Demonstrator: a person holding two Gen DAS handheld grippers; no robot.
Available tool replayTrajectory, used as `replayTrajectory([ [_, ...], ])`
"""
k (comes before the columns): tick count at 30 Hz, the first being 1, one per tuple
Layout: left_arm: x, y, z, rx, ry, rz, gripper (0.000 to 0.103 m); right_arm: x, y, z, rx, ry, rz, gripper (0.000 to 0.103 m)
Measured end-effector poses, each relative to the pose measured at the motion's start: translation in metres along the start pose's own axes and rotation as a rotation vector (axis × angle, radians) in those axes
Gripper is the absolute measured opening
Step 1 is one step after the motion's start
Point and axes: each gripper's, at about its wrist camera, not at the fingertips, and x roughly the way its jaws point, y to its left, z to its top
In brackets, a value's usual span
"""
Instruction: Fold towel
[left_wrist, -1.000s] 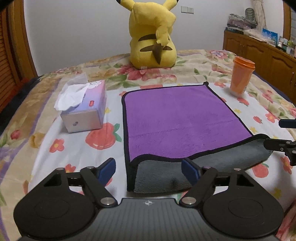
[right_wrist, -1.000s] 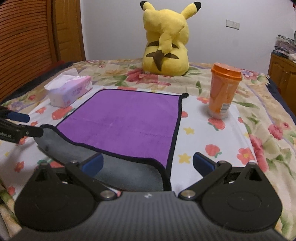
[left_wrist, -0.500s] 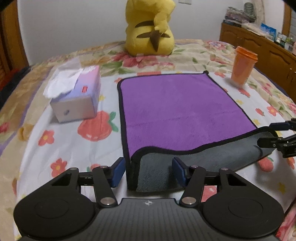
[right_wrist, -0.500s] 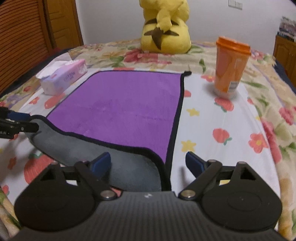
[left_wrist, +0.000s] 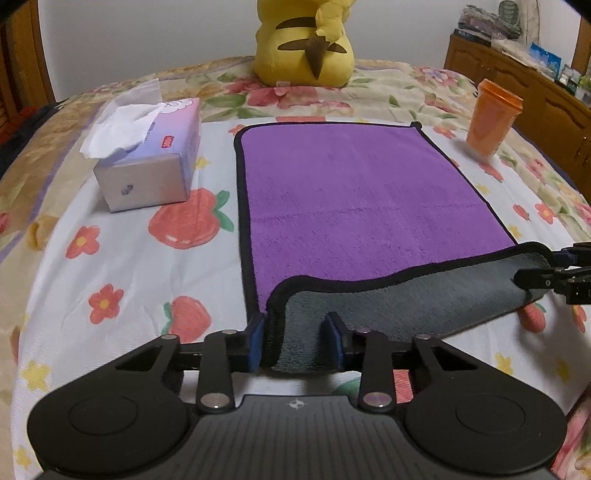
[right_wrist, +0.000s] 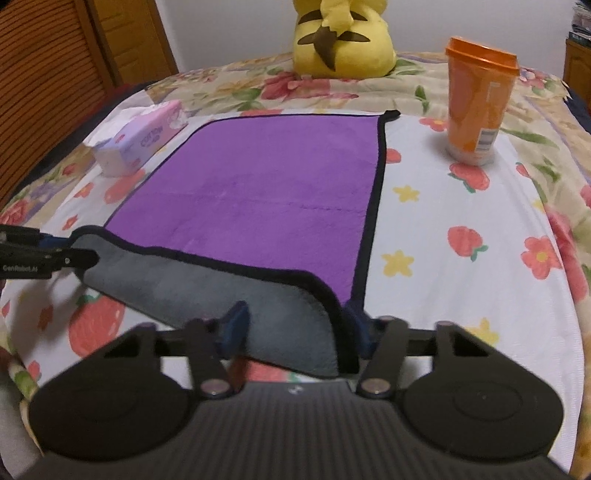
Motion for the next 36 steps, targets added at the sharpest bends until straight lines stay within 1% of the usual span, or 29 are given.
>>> replayTrajectory([
  [3,-0.001,-0.001,0.000,0.005,-0.007,0.009,0.026,0.000,-0.002,0.002,0.004,0.003,-0.004,0.036],
  [4,-0.002,-0.001,0.000,0.003,-0.009,0.008,0.021,-0.001,-0.003,0.002,0.004,0.003,-0.008,0.029],
  [5,-0.002,0.000,0.000,-0.001,-0.012,0.005,0.019,-0.001,-0.004,0.002,0.003,0.003,-0.013,0.025],
  [9,-0.005,0.000,0.001,0.001,-0.026,-0.001,0.013,-0.002,-0.005,0.002,-0.010,-0.005,-0.017,0.020],
  [10,-0.005,-0.001,0.002,0.004,-0.029,-0.002,0.012,-0.003,-0.004,0.003,-0.016,-0.009,-0.017,0.017],
  [11,-0.007,-0.001,0.002,0.007,-0.035,-0.003,0.012,-0.003,-0.004,0.003,-0.023,-0.013,-0.019,0.009],
  [16,-0.019,-0.003,0.006,0.011,-0.084,-0.015,0.010,-0.006,-0.003,0.005,-0.040,-0.039,-0.019,0.005],
  [27,-0.043,-0.007,0.013,0.011,-0.194,-0.018,0.010,-0.019,-0.005,0.011,-0.036,-0.141,-0.018,0.005],
  [29,-0.048,-0.009,0.015,0.017,-0.228,-0.011,0.010,-0.021,-0.005,0.012,-0.034,-0.155,-0.019,0.005],
  [31,-0.053,-0.011,0.016,0.012,-0.246,-0.003,0.009,-0.024,-0.006,0.013,-0.030,-0.177,-0.017,0.005],
  [36,-0.063,-0.011,0.018,0.001,-0.296,-0.018,0.009,-0.033,-0.006,0.018,-0.032,-0.226,-0.006,0.005],
])
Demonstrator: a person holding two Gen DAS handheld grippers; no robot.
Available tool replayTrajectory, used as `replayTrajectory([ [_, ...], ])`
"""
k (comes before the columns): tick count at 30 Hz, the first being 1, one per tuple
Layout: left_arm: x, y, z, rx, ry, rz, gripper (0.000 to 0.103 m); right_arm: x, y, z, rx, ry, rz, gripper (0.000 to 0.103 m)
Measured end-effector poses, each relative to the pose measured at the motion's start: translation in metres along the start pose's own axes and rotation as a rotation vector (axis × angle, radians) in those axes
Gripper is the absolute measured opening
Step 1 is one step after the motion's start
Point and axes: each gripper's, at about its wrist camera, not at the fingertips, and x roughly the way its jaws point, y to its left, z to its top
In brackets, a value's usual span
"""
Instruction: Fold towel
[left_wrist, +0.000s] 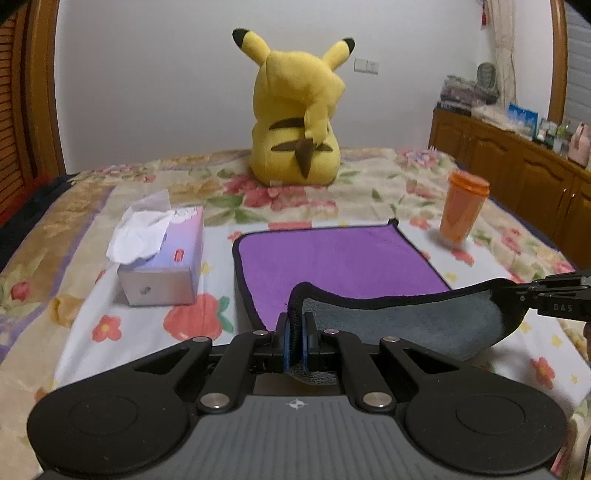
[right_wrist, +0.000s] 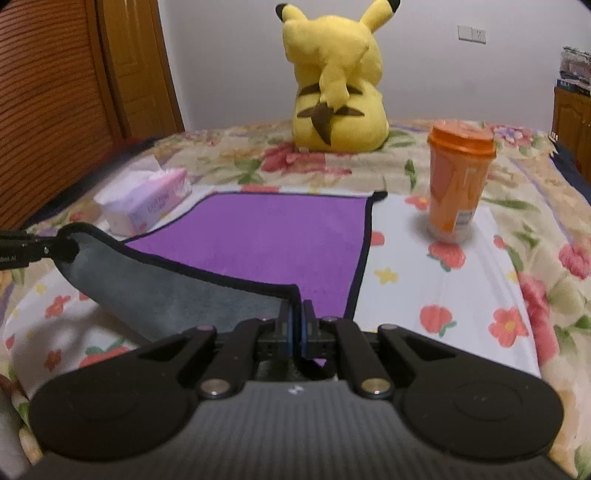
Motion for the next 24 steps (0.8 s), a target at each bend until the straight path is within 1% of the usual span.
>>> replayTrajectory([
  [5,-0.005,0.000,0.004,-0.007,-0.030,0.000,0.009,-0.003,-0.001,0.003,-0.004,-0.028,0.000,0.005],
  [16,0.004,-0.002,0.012,0.015,-0.042,0.013,0.009,0.000,-0.005,0.012,-0.027,-0.079,0.006,0.005],
  [24,0.013,-0.002,0.016,0.025,-0.046,0.027,0.008,0.009,-0.004,0.015,-0.050,-0.079,-0.005,0.005],
])
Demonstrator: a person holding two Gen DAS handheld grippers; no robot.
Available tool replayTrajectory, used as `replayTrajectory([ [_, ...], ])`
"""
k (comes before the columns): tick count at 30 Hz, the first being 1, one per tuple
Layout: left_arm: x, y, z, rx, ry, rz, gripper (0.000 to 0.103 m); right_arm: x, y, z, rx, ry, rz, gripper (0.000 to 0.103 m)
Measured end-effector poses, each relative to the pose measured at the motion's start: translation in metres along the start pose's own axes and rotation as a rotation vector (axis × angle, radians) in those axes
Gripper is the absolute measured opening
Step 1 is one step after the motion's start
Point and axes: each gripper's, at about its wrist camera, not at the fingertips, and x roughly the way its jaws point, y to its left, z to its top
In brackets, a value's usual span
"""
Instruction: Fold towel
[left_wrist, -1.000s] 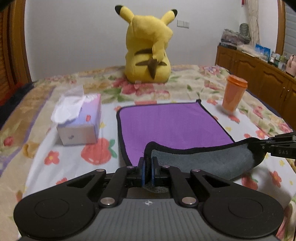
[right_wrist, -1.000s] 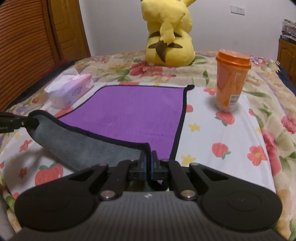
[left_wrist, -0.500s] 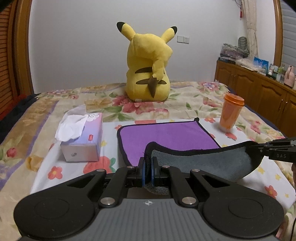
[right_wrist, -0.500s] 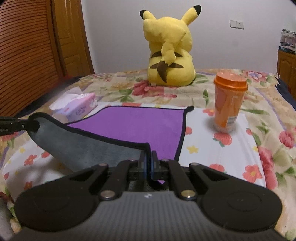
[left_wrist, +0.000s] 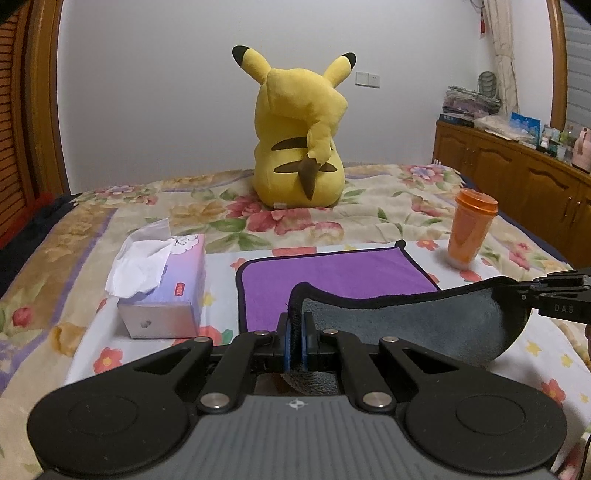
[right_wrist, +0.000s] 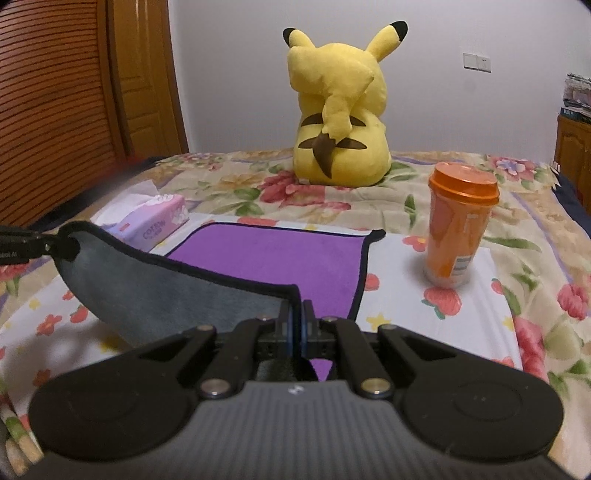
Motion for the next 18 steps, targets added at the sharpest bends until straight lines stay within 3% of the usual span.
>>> replayTrajectory([
  [18,0.024,0.003,0.004,0.022,0.011,-0.006,0.008,0.027,-0.005,0.001,-0.020,0.031,0.008,0.005],
])
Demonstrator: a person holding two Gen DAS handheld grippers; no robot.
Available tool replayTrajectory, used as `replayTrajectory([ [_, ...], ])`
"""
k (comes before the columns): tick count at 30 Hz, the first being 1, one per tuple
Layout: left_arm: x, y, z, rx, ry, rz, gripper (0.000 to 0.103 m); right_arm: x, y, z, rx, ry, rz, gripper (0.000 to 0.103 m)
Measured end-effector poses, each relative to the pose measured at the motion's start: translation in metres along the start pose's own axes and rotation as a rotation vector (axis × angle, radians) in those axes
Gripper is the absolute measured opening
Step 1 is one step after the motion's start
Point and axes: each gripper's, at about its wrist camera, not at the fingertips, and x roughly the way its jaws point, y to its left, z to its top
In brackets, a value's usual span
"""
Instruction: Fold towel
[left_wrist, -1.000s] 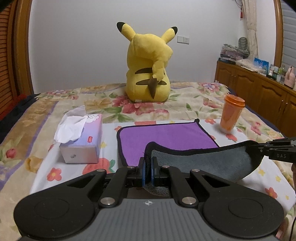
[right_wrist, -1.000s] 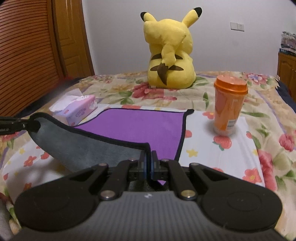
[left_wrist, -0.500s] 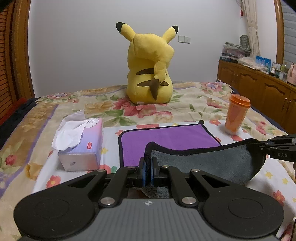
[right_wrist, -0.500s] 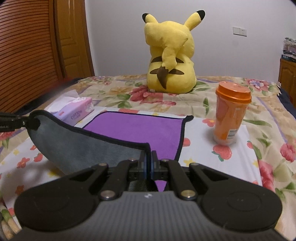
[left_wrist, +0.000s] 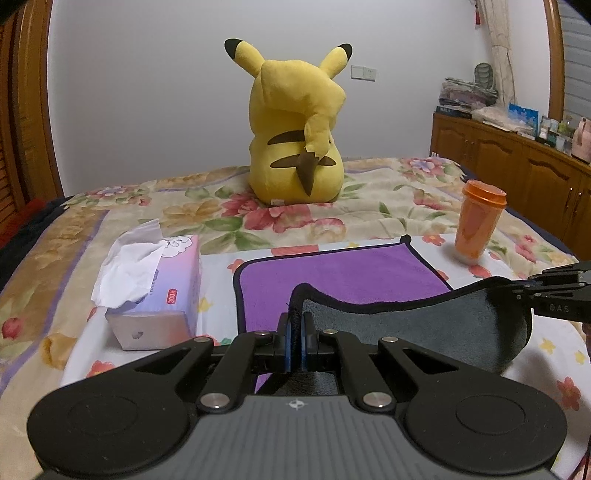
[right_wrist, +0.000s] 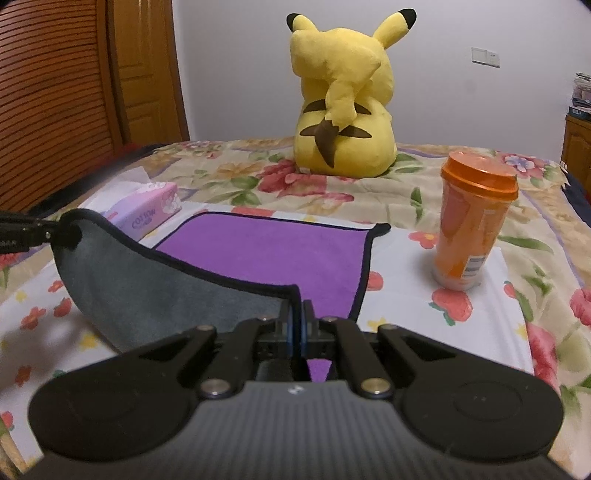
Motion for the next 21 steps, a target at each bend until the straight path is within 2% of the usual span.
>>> replayTrajectory([
  [21,0.024,0.002,0.014,0.036,-0.044,0.013,0.008,0.015,-0.010,0.021,-0.016,-0.054,-0.008,0.005],
])
